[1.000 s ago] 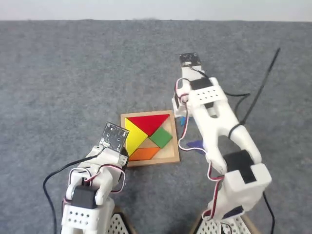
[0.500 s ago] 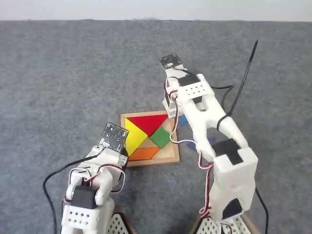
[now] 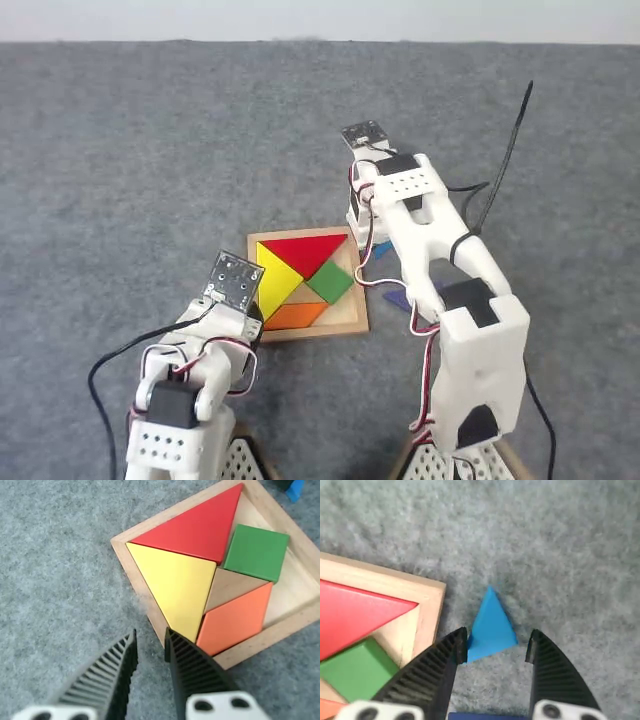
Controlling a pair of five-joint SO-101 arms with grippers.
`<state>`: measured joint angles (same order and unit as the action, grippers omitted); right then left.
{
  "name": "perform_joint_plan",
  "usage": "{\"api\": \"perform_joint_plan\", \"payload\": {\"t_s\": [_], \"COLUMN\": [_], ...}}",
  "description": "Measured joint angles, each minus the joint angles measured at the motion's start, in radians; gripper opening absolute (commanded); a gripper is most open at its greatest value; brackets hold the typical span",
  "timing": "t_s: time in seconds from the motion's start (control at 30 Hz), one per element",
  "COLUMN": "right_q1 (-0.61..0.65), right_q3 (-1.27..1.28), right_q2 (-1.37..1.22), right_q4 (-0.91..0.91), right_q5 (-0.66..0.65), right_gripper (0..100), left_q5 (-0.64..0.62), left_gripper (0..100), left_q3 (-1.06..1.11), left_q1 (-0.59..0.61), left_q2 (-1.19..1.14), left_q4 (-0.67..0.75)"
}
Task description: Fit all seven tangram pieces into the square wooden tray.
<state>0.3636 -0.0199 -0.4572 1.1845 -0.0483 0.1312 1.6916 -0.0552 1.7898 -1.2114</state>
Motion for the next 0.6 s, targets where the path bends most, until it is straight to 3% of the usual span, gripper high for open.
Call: {"api": "perform_joint_plan", "payload": {"t_s": [0.23,0.43,0.6], "right_q1": [0.002,-0.009,-0.012], "right_q3": [-0.032,-0.040,-0.040], "right_q2": [-0.063,-0.064,-0.063], "right_q4": [0.000,0.000,0.000], "right_q5": [0.002,0.000,0.000], "right_gripper": [20.0,10.2,9.8], "left_q5": [0.000,0.000,0.000], "left_gripper": [9,9,9], "left_q3": [0.000,0.000,0.000], "left_q1": [0.000,0.000,0.000], "left_q2": [0.000,0.000,0.000], "left_q4": [0.000,0.000,0.000]}}
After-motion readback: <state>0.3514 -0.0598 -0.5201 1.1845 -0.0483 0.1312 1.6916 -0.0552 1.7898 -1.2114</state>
